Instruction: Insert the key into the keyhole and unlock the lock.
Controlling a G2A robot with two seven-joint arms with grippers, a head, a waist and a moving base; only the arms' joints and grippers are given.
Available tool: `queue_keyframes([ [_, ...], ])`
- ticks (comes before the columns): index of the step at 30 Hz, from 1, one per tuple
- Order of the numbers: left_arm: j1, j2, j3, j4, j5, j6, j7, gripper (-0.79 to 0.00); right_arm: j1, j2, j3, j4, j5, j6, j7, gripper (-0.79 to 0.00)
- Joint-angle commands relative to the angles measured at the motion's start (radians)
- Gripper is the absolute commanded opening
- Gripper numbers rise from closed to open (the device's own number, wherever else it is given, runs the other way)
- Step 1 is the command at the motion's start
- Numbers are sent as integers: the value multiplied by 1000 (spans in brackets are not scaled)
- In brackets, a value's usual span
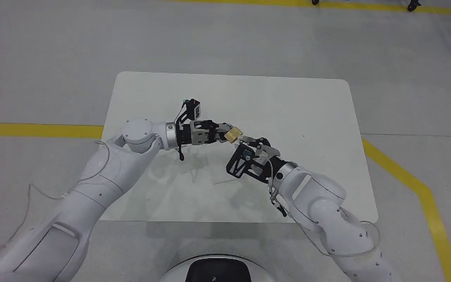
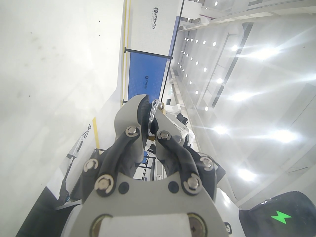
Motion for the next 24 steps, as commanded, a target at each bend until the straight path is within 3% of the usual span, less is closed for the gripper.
queue_keyframes([
  [1, 0, -2, -3, 1, 6, 1, -4, -785, 4, -2, -2, 4, 5, -3, 5, -690],
  [6, 3, -6, -12, 2, 16, 3, -11, -785, 12, -8, -3, 15, 21, -6, 14, -785],
  [17, 10, -14, -30, 4, 43, 0, -16, -785, 16, -17, 11, 37, 109, -19, 7, -785],
  [24, 18, -17, -42, -1, 72, -19, -4, -785, 13, -26, 63, 82, 334, 25, 4, -785],
])
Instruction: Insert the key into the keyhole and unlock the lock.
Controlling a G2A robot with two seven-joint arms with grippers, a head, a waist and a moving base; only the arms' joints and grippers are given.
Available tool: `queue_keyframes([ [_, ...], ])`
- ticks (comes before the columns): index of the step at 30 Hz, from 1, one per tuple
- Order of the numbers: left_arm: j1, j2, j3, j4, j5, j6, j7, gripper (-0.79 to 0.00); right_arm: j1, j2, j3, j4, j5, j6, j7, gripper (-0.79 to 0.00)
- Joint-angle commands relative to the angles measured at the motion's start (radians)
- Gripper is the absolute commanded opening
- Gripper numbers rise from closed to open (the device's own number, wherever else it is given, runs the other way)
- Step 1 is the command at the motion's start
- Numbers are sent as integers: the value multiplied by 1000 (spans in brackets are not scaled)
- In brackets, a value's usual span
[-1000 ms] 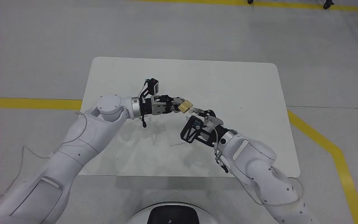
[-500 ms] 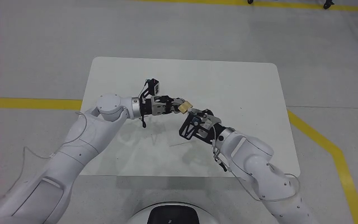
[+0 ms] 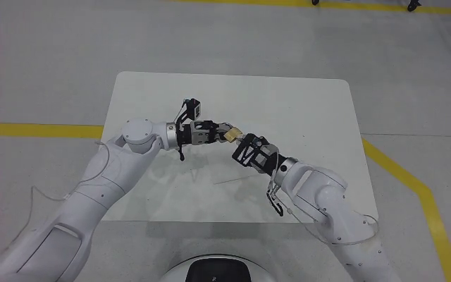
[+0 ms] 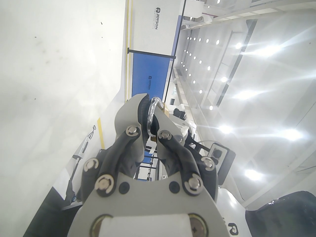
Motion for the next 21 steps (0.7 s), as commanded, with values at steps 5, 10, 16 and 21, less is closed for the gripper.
queue_keyframes([
  [5, 10, -1, -16, -6, 15, -8, 5, -785, 7, -3, 46, 41, 211, -9, 38, -785],
  [10, 17, -2, -27, -10, 27, -13, 5, -785, 13, -5, 68, 72, 387, -46, 54, -785],
  [16, 21, -4, -41, -8, 36, -17, 3, -785, 24, -4, 93, 109, 504, -68, 68, -785],
  [21, 23, -6, -47, -9, 50, -16, 0, -785, 29, -3, 105, 133, 577, -76, 74, -785],
])
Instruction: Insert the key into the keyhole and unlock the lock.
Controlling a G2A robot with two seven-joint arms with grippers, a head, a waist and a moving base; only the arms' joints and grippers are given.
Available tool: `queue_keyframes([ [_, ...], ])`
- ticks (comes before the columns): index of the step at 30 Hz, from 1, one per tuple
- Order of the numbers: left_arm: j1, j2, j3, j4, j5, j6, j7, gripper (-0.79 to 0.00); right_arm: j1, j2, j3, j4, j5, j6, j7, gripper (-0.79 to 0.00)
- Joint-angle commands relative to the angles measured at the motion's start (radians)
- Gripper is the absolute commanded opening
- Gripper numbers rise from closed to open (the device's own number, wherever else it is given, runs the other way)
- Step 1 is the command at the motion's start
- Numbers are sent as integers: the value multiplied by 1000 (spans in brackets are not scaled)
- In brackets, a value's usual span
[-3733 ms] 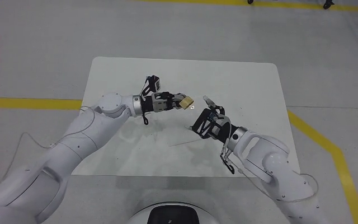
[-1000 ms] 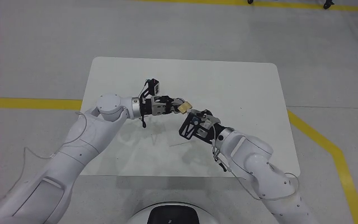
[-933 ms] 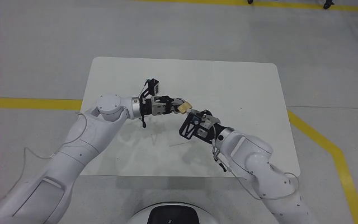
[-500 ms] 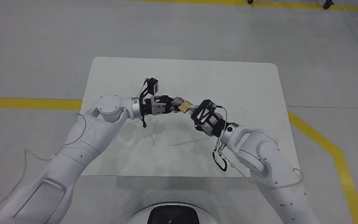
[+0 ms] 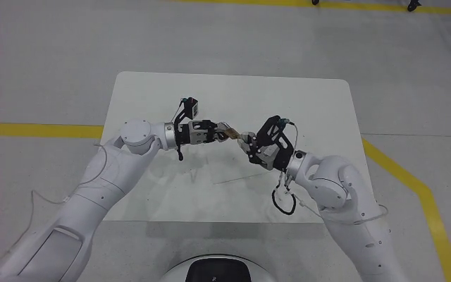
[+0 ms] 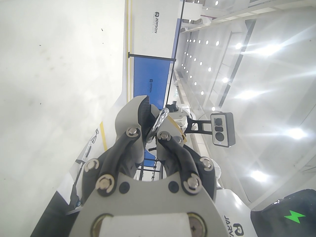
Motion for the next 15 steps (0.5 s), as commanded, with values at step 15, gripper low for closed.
queue_keyframes([
  [15, -1, -10, -14, 9, 22, 5, -21, -785, 0, 5, 17, 23, 63, -36, 3, -785],
])
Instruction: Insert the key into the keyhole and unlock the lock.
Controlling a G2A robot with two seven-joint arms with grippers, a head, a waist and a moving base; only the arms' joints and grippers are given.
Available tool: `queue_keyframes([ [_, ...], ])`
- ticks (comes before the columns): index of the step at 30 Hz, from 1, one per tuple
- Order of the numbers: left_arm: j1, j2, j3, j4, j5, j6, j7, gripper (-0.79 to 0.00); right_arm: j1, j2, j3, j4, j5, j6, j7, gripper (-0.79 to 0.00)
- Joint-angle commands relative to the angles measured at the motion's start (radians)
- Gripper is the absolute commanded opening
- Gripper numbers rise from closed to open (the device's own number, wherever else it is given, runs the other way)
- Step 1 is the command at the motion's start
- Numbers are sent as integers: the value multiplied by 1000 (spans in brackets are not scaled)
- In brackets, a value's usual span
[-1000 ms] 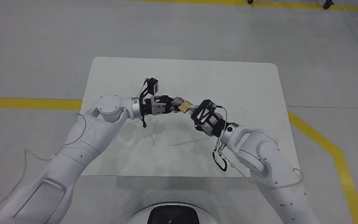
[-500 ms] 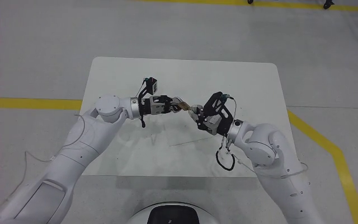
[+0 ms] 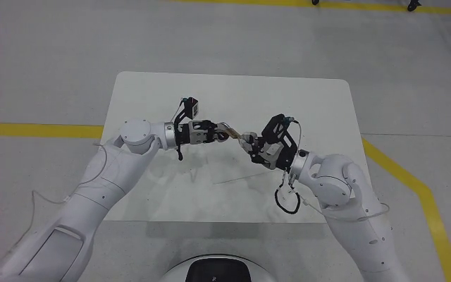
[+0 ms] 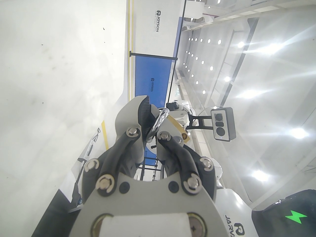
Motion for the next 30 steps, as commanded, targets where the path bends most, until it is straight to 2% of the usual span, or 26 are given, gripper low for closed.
queue_keyframes([
  [1, 0, -2, 0, 0, 2, 2, -4, -785, -2, 1, 0, -1, -2, -1, -1, -785],
  [8, -2, -6, 3, -2, 25, 12, -20, -785, 0, 3, -10, -4, -65, 37, 26, -785],
  [10, -2, -7, 5, -1, 33, 14, -19, -785, 2, 3, -21, -14, -113, 59, 39, -496],
  [12, -3, -9, 5, -1, 36, 17, -19, -785, 2, 1, -32, -18, -119, 63, 34, -394],
  [13, -3, -9, 5, 0, 38, 19, -20, -785, 3, 1, -34, -20, -126, 61, 34, -259],
  [14, -4, -10, 5, 0, 40, 18, -21, -785, 4, 1, -35, -21, -133, 61, 32, -182],
  [16, -3, -11, 4, 1, 42, 17, -22, -785, 3, 2, -36, -28, -139, 60, 28, -148],
  [20, -3, -13, 1, 3, 45, 21, -24, -785, -2, 3, -31, -35, -149, 55, 23, -148],
  [23, -3, -14, -1, 5, 51, 25, -28, -785, -7, 5, -22, -41, -153, 50, 19, -111],
  [24, -3, -14, 0, 7, 56, 32, -28, -785, -10, 6, -14, -44, -151, 42, 12, -77],
  [25, -6, -15, 2, 8, 64, 42, -27, -785, -14, 8, -3, -46, -149, 30, 5, -22],
  [26, -8, -15, 4, 9, 73, 51, -25, -785, -21, 10, 14, -47, -146, 22, -6, 0],
  [30, -30, -23, 43, 24, 130, 163, -19, -785, -67, 21, 114, -60, -130, 13, -65, 0],
])
